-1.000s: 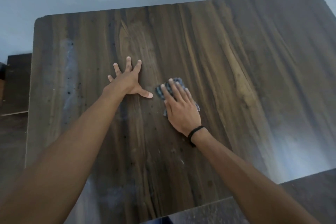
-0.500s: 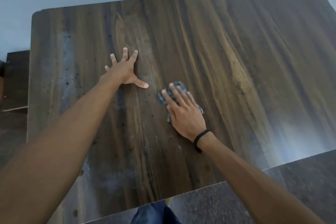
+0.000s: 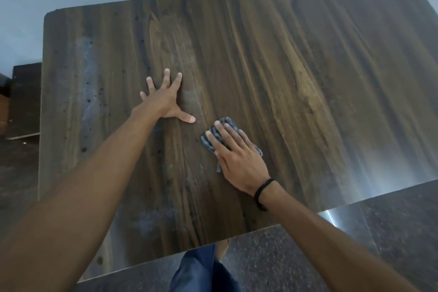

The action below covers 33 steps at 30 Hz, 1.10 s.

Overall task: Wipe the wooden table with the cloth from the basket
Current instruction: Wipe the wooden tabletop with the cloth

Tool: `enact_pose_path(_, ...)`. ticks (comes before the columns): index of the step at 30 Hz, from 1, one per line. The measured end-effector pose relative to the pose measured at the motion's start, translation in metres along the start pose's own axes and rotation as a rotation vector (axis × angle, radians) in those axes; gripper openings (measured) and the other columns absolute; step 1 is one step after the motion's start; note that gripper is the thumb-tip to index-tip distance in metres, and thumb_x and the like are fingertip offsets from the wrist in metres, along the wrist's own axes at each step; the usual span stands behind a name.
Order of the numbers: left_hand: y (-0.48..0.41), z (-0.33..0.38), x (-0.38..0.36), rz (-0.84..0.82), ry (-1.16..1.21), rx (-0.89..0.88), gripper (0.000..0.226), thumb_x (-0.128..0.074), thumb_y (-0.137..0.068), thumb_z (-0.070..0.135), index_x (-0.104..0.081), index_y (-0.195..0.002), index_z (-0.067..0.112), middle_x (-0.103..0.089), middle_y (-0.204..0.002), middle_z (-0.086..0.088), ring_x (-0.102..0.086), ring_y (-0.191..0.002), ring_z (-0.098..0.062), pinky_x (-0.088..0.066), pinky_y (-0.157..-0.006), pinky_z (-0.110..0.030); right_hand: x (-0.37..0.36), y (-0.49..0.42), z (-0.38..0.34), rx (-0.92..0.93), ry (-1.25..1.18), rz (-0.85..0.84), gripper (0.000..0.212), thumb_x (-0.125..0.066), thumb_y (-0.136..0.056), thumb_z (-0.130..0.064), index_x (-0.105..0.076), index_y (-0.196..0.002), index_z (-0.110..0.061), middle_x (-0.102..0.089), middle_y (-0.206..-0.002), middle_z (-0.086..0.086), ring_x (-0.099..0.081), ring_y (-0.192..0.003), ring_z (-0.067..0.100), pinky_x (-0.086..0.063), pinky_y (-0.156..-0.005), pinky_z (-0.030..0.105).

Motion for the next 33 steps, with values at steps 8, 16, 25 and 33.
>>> enact_pose_path(8, 0.020, 0.006, -0.003, 0.059, 0.007, 0.001, 0.141, -0.085, -0.059, 0.062, 0.011, -0.158, 0.032, 0.028, -0.162, 0.008, 0.020, -0.147, -0.045, -0.003, -0.116, -0.069, -0.004, 0.026, 0.003, -0.024, 0.010, 0.016, 0.055, -0.029, -0.106, -0.034, -0.017, -0.159, -0.029, -0.009, -0.168, 0.001, -0.005, -0.154, 0.021, -0.010, -0.125, 0.046)
enact_pose_path(16, 0.049, 0.007, -0.038, -0.003, 0.002, 0.019, 0.147, -0.085, -0.055, 0.064, 0.018, -0.156, 0.034, 0.034, -0.159, 0.008, 0.024, -0.147, -0.042, -0.003, -0.116, -0.068, -0.008, 0.039, -0.004, -0.109, -0.008, 0.086, 0.053, -0.029, -0.107, -0.033, -0.022, -0.159, -0.026, -0.013, -0.167, 0.003, -0.008, -0.154, 0.022, -0.009, -0.125, 0.044)
enact_pose_path(25, 0.048, 0.007, -0.039, 0.026, 0.005, 0.011, 0.149, -0.087, -0.052, 0.064, 0.016, -0.156, 0.034, 0.031, -0.161, 0.009, 0.022, -0.147, -0.043, -0.004, -0.114, -0.070, -0.013, 0.056, -0.016, -0.084, -0.030, 0.088, 0.054, -0.035, -0.106, -0.031, -0.023, -0.159, -0.027, -0.014, -0.167, 0.004, -0.009, -0.154, 0.023, -0.009, -0.125, 0.045)
enact_pose_path(33, 0.074, 0.019, -0.052, 0.062, -0.053, -0.085, 0.140, -0.084, -0.055, 0.066, 0.005, -0.158, 0.033, 0.022, -0.164, 0.005, 0.012, -0.149, -0.046, -0.011, -0.114, -0.070, -0.015, 0.063, -0.015, -0.235, -0.041, 0.140, 0.053, -0.033, -0.107, -0.032, -0.024, -0.158, -0.027, -0.014, -0.167, 0.004, -0.009, -0.154, 0.023, -0.008, -0.125, 0.045)
Point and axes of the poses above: each hand's wrist, its own y-axis away from the middle knuckle, its own x-axis out of the back of the hand, z = x × y, the point moved 2 cm from there along -y, towards the middle knuckle
